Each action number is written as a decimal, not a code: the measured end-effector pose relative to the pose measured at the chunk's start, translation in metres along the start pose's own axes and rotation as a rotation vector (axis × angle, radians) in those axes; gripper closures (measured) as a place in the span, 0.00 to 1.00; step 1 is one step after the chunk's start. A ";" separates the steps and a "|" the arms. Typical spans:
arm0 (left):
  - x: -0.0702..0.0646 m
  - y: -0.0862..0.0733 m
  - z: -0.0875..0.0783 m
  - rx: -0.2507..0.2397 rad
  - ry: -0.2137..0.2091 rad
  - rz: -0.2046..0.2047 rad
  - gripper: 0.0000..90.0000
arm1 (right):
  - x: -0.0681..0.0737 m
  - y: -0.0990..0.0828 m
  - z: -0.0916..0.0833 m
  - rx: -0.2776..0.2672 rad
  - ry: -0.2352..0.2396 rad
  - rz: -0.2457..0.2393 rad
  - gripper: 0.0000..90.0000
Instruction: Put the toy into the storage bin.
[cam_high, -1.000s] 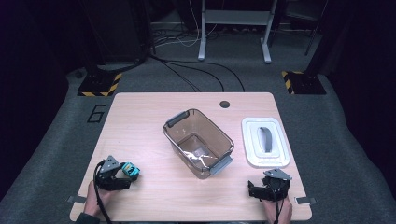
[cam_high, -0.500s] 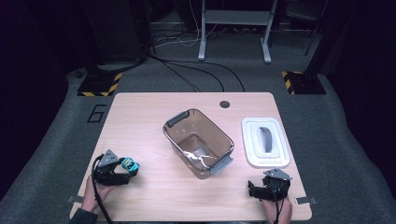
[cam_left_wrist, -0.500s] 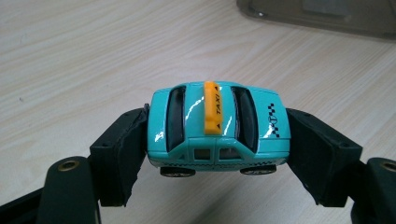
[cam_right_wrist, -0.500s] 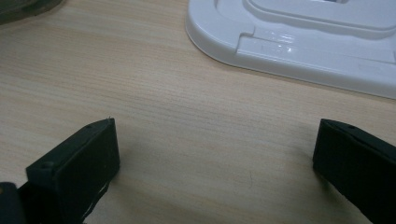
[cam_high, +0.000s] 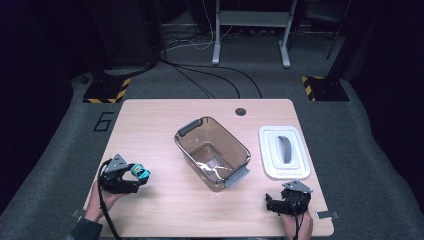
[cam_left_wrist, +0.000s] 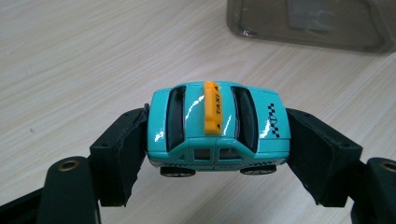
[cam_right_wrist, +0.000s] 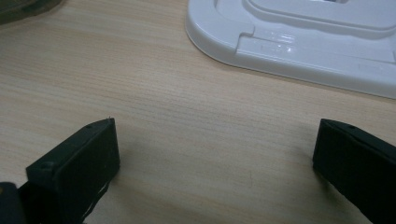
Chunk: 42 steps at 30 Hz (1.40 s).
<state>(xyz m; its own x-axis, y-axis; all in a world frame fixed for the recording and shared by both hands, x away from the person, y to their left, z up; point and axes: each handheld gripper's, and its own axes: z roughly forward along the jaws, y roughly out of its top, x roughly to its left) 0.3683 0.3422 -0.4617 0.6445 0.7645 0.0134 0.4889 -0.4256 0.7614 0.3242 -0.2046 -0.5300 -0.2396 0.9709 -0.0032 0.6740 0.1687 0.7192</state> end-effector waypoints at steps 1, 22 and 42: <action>0.000 0.003 -0.001 0.001 -0.003 0.006 0.28 | 0.000 0.000 0.000 0.000 0.000 0.000 0.00; -0.003 0.051 -0.010 0.003 -0.031 0.075 0.28 | 0.000 0.000 0.000 0.004 -0.003 0.009 0.00; -0.010 0.095 -0.007 0.023 -0.068 0.131 0.28 | 0.000 0.000 0.000 0.004 -0.003 0.007 0.00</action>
<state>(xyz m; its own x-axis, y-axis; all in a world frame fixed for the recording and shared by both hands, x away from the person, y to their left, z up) 0.4042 0.2975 -0.3846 0.7416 0.6674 0.0677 0.4104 -0.5312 0.7412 0.3240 -0.2047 -0.5298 -0.2331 0.9725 0.0000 0.6782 0.1625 0.7166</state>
